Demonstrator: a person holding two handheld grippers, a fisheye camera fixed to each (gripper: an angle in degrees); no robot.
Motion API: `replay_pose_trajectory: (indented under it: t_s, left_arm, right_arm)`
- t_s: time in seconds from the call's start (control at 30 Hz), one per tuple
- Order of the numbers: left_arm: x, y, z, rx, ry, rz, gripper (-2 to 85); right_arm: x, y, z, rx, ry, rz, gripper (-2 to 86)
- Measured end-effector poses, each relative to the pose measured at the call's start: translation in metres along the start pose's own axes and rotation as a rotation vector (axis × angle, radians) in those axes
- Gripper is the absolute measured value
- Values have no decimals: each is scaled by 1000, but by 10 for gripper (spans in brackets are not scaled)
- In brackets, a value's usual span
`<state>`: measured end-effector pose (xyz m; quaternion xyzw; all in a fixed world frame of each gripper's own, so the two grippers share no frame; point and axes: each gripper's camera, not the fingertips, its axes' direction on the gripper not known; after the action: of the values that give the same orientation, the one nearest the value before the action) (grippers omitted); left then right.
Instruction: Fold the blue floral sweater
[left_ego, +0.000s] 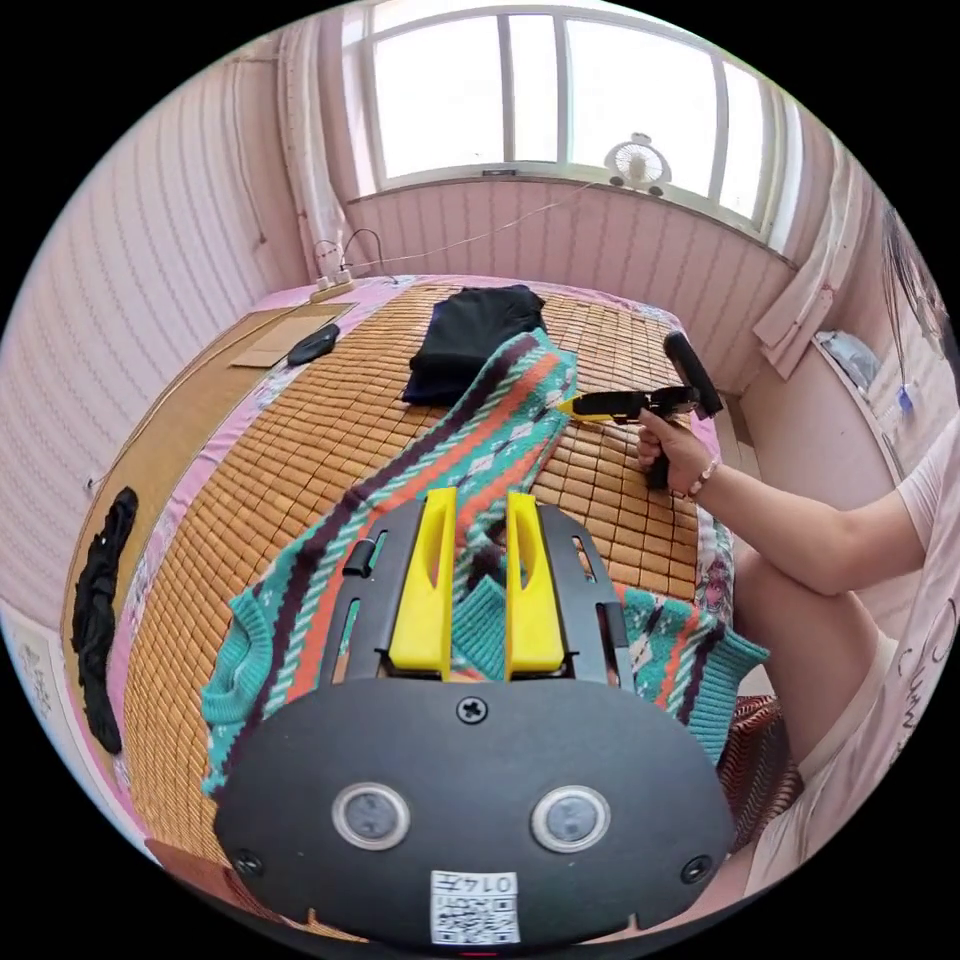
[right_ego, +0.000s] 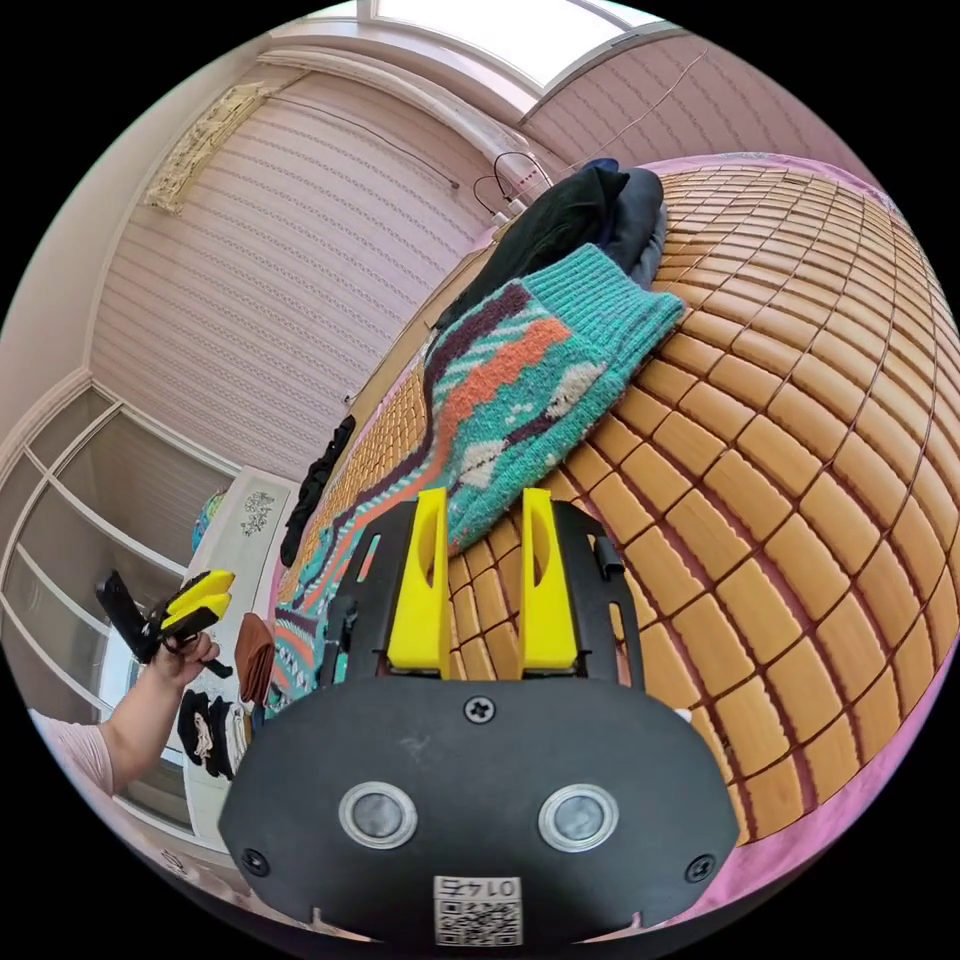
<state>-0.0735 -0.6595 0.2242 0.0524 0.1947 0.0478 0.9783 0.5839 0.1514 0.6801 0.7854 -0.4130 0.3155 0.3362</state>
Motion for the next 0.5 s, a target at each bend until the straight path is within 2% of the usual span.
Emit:
replay_pose_trajectory:
  t_s: [0.13, 0.37, 0.5]
  left_arm:
    - [31, -93, 59, -12, 24, 126, 90]
    - [58, -206, 160, -82, -47, 82, 93]
    - [75, -241, 189, -62, -106, 69, 109]
  right_arm:
    - [13, -4, 6, -35, -41, 38, 59]
    - [18, -4, 12, -31, -61, 57, 48]
    - [17, -3, 16, -20, -66, 80, 45]
